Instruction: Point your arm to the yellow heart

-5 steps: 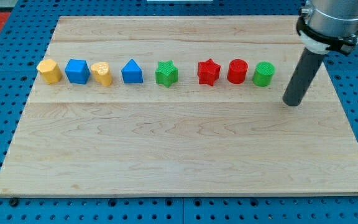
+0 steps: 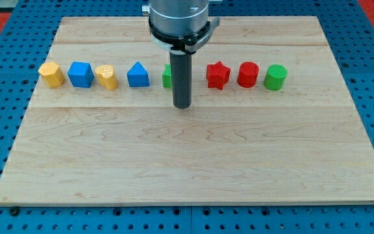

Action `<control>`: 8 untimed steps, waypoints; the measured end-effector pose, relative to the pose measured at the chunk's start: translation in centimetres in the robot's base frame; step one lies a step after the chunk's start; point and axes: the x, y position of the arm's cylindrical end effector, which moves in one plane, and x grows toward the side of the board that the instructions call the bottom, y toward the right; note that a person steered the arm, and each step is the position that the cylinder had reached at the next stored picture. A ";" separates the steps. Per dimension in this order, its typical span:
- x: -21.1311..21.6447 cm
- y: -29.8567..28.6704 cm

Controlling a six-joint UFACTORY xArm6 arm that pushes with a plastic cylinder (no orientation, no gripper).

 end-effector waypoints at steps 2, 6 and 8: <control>0.2 -0.9; -0.7 -5.2; -0.7 -5.9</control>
